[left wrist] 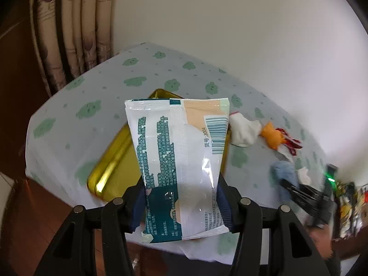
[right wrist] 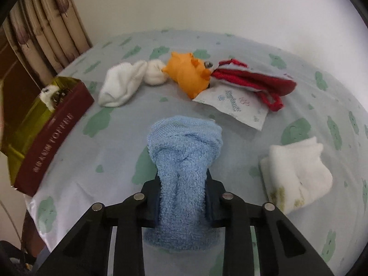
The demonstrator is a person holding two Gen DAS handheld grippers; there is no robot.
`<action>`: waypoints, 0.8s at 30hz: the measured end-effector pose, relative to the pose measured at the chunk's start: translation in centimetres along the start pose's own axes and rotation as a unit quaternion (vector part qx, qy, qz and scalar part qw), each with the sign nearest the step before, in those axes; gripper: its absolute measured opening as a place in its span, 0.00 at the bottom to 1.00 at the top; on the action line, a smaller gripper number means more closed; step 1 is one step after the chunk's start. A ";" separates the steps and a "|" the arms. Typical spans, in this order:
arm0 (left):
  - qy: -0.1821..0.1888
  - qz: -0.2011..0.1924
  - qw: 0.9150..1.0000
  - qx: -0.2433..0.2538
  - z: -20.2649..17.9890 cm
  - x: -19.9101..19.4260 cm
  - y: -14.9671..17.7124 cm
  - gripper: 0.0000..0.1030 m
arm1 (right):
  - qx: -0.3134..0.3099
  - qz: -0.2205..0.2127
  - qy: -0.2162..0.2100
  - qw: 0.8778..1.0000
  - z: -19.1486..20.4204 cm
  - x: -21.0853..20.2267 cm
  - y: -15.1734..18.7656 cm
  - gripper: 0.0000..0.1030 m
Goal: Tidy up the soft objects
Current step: 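Carry the wipe packet into the tin with left while right grasps blue sock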
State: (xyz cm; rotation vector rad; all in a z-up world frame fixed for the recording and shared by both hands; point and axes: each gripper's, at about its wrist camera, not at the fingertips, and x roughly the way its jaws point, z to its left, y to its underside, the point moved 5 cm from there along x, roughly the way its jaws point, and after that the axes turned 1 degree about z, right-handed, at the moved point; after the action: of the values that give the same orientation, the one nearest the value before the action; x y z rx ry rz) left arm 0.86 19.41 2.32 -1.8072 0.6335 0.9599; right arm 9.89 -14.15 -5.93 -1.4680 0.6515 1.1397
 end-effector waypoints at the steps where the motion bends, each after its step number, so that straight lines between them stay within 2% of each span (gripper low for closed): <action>1: -0.010 0.002 1.000 0.013 0.1 0.8 -0.7 0.53 | 0.005 -0.005 -0.004 1.000 0.0 -0.6 0.3 0.26; 5: -0.019 0.028 0.998 0.044 -0.1 4.7 -2.3 0.53 | 0.016 -0.018 -0.011 1.000 0.1 -2.2 1.2 0.26; 10: -0.002 0.079 0.995 0.059 -1.0 9.5 -2.7 0.53 | 0.033 -0.024 -0.017 0.999 -0.2 -3.3 1.7 0.26; 14: -0.019 0.078 0.992 0.100 -2.5 11.2 -3.1 0.53 | 0.033 -0.024 -0.019 0.999 0.0 -3.3 1.7 0.26; 18: -0.023 0.087 0.989 0.113 -3.4 12.6 -3.4 0.54 | 0.033 -0.021 -0.024 0.999 0.2 -3.1 1.7 0.26; 22: -0.023 0.111 0.986 0.120 -3.5 14.0 -3.3 0.55 | 0.035 -0.018 -0.028 0.999 0.3 -2.8 1.8 0.26; 24: -0.022 0.137 0.982 0.129 -3.5 14.8 -3.0 0.57 | 0.035 -0.017 -0.028 0.999 0.3 -2.8 1.7 0.26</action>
State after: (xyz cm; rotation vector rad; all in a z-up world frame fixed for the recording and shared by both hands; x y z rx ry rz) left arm 12.52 17.32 -7.68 -1.4901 0.9522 1.0439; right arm 7.21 -14.80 -4.11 -1.3779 0.6185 1.1173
